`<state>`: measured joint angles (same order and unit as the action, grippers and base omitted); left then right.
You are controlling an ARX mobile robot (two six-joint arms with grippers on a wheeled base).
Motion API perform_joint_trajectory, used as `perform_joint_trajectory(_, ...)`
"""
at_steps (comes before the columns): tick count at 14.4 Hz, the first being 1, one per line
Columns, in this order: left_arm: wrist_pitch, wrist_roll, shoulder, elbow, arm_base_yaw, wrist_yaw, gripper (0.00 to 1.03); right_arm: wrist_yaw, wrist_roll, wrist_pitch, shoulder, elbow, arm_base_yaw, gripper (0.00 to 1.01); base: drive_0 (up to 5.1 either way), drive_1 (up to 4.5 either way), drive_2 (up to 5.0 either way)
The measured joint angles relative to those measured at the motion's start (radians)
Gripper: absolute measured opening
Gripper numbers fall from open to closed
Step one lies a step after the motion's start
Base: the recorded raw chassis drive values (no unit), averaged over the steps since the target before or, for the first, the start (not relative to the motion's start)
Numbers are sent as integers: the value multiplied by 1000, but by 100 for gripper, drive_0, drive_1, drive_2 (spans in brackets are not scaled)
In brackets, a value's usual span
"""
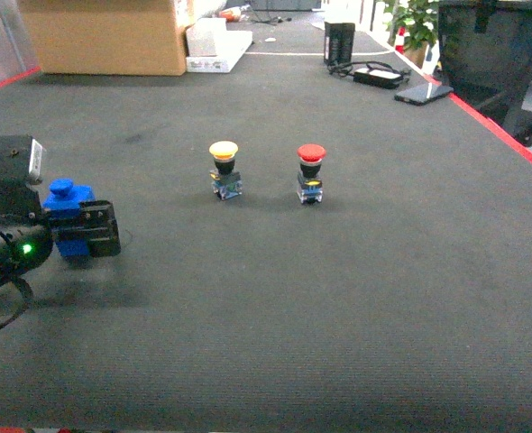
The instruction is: Pick blue part to blue bin on bottom shelf
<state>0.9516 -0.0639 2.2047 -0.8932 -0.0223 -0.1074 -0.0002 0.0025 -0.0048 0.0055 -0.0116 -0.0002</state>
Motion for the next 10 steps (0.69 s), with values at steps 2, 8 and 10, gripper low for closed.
perform_joint_trajectory(2,-6,10,32,-48,5,13,86,0,0,0,0,0,0,98,0,0,0)
perform_joint_trajectory(8,-69,-8,15,-69,12,25,44,0,0,0,0,0,0,98,0,0,0)
perform_joint_trajectory(10,-10,-17,-42,20,10,-25,44,0,0,0,0,0,0,98,0,0,0)
